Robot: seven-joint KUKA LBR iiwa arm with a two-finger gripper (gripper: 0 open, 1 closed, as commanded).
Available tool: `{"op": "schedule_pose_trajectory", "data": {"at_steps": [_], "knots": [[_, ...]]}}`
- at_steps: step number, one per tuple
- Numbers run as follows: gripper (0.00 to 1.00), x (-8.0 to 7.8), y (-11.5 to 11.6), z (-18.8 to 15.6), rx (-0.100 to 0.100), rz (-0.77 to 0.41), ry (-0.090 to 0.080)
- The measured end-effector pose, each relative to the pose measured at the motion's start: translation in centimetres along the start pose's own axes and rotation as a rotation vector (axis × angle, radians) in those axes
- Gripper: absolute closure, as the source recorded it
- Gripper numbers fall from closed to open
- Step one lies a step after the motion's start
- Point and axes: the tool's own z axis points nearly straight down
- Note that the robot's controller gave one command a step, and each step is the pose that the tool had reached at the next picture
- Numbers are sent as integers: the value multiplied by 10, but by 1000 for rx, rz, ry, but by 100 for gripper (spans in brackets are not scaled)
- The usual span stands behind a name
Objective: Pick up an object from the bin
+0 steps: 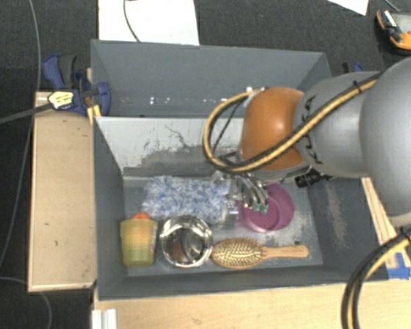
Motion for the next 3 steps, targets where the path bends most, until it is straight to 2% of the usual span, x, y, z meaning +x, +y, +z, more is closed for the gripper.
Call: {"op": "schedule_pose_trajectory", "data": {"at_steps": [1, 2, 3], "knots": [[0, 4, -51, -13, 2, -88, 3], [100, -5, -10, -16, -6, -17, -15], [100, -5, -10, -16, -7, -17, -15]]}}
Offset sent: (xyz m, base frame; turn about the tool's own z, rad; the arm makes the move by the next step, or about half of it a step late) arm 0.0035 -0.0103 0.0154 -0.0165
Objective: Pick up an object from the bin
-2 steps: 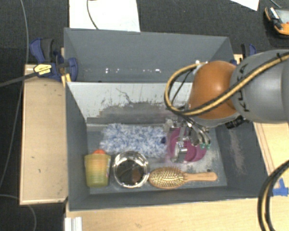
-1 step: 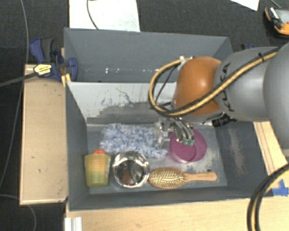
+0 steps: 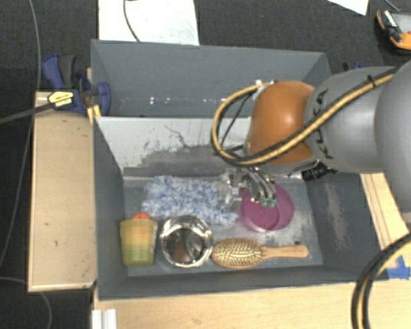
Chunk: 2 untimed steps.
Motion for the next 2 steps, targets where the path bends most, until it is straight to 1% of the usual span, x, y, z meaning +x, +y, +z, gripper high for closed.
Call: {"op": "schedule_pose_trajectory", "data": {"at_steps": [1, 2], "knots": [[100, 4, 65, -90, -1, -470, -7], [100, 2, 54, -82, -5, -473, -18]]}}
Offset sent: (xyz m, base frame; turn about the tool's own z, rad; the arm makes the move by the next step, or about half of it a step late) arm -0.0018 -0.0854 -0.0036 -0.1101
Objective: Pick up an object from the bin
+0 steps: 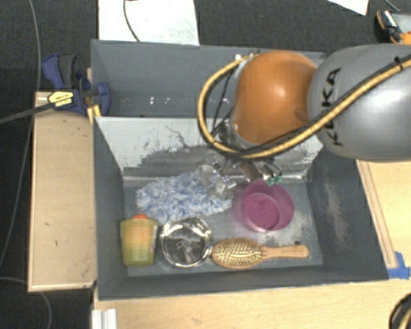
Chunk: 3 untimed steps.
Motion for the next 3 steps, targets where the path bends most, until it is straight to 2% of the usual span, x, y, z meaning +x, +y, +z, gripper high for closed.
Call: {"op": "schedule_pose_trajectory", "data": {"at_steps": [1, 2, 3], "knots": [[0, -23, 15, -8, 0, 334, 2], [0, -45, 43, -18, -1, 424, -5], [0, -16, 40, 70, 0, 357, 2]]}}
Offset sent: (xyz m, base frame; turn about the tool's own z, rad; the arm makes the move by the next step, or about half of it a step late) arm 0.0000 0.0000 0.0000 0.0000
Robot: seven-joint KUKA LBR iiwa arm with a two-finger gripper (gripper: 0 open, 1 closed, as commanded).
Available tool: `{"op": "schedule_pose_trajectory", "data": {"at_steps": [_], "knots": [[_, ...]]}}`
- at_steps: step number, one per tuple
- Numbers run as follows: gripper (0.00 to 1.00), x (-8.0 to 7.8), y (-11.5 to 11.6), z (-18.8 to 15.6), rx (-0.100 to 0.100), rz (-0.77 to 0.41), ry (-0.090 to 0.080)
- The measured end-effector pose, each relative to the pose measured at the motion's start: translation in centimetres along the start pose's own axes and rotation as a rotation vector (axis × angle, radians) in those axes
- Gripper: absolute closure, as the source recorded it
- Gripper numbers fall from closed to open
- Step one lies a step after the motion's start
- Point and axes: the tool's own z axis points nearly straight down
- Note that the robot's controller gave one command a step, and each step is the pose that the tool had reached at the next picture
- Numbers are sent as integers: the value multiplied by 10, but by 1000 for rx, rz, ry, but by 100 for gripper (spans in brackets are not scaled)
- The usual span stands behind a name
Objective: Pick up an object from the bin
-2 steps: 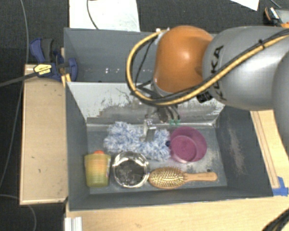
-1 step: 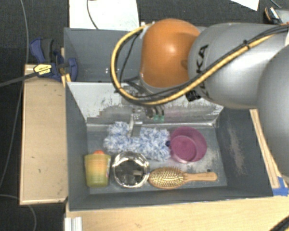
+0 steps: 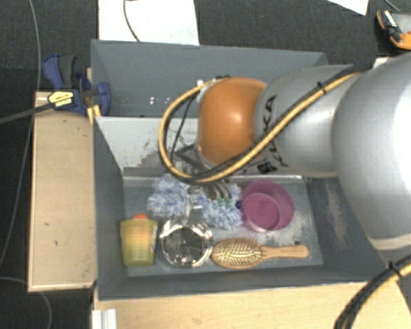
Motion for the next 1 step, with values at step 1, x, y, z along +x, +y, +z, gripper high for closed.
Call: {"op": "schedule_pose_trajectory", "data": {"at_steps": [1], "knots": [[0, -9, 13, -3, -4, -59, -21]]}}
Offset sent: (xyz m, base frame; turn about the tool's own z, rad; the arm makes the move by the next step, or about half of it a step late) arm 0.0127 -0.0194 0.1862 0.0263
